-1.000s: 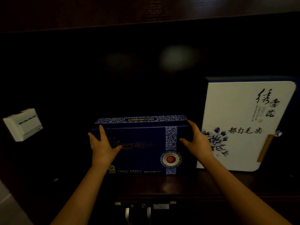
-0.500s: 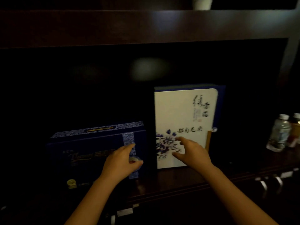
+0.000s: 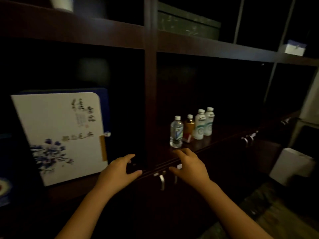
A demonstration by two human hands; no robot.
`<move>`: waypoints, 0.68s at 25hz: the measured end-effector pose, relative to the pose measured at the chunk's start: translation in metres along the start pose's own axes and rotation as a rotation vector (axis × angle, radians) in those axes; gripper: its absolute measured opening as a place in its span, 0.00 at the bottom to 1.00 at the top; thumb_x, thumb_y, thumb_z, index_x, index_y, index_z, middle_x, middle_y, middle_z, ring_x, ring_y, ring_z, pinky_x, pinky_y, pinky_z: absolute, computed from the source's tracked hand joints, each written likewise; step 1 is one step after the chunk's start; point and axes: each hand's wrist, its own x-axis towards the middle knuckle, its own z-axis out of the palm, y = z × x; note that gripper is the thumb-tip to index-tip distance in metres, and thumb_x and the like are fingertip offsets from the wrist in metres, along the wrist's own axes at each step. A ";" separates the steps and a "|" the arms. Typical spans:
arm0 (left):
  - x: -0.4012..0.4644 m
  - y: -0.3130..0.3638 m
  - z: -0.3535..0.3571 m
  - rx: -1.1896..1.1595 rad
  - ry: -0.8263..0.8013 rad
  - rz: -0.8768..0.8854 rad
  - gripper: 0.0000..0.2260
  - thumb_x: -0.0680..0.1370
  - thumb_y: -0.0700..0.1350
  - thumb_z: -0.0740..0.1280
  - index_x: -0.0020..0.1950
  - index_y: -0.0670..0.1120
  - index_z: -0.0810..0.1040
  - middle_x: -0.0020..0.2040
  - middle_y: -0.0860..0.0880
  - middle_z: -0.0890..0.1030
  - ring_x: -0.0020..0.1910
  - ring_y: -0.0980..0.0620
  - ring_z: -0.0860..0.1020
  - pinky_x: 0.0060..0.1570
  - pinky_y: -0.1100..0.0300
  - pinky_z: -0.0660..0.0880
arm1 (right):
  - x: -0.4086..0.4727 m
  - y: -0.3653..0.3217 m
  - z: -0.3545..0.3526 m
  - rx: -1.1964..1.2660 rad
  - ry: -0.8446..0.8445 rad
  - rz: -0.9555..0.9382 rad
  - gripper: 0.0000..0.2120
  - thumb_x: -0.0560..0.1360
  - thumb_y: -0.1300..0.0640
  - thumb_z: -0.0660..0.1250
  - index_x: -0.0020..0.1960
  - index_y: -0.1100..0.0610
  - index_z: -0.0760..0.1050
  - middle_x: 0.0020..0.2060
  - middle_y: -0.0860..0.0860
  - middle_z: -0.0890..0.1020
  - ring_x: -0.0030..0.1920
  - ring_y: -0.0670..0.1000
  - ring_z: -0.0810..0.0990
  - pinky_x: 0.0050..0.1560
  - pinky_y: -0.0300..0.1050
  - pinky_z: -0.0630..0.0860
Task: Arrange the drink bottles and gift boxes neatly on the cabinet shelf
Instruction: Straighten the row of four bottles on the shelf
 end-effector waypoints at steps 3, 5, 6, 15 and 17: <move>0.019 0.043 0.035 -0.035 -0.003 0.000 0.31 0.70 0.60 0.68 0.70 0.55 0.62 0.64 0.51 0.74 0.61 0.53 0.73 0.56 0.57 0.74 | -0.003 0.048 -0.015 -0.024 0.021 0.009 0.29 0.69 0.44 0.67 0.68 0.49 0.63 0.64 0.51 0.70 0.62 0.54 0.71 0.53 0.51 0.76; 0.034 0.065 0.055 -0.017 -0.015 -0.008 0.31 0.70 0.59 0.68 0.70 0.55 0.63 0.63 0.51 0.75 0.60 0.53 0.74 0.58 0.53 0.74 | -0.001 0.076 -0.017 -0.018 0.000 0.010 0.29 0.70 0.44 0.67 0.68 0.49 0.63 0.65 0.51 0.70 0.62 0.54 0.71 0.53 0.51 0.76; 0.042 0.073 0.064 -0.006 -0.014 -0.005 0.30 0.70 0.58 0.68 0.70 0.55 0.63 0.63 0.51 0.75 0.59 0.53 0.74 0.58 0.52 0.75 | 0.001 0.088 -0.015 -0.014 -0.010 0.006 0.28 0.70 0.44 0.66 0.68 0.49 0.64 0.65 0.51 0.70 0.62 0.54 0.71 0.53 0.51 0.76; 0.182 0.099 0.122 -0.008 -0.019 -0.011 0.28 0.71 0.57 0.68 0.68 0.56 0.64 0.60 0.51 0.76 0.53 0.55 0.76 0.53 0.58 0.75 | 0.093 0.191 0.009 0.109 -0.094 0.075 0.21 0.71 0.48 0.65 0.63 0.47 0.67 0.58 0.51 0.74 0.56 0.53 0.76 0.48 0.49 0.77; 0.221 0.106 0.127 -0.029 -0.012 -0.017 0.27 0.71 0.55 0.68 0.68 0.55 0.65 0.60 0.49 0.77 0.53 0.53 0.76 0.52 0.57 0.75 | 0.129 0.217 0.001 0.123 -0.092 0.068 0.19 0.71 0.50 0.65 0.61 0.48 0.69 0.56 0.53 0.76 0.54 0.55 0.77 0.47 0.50 0.77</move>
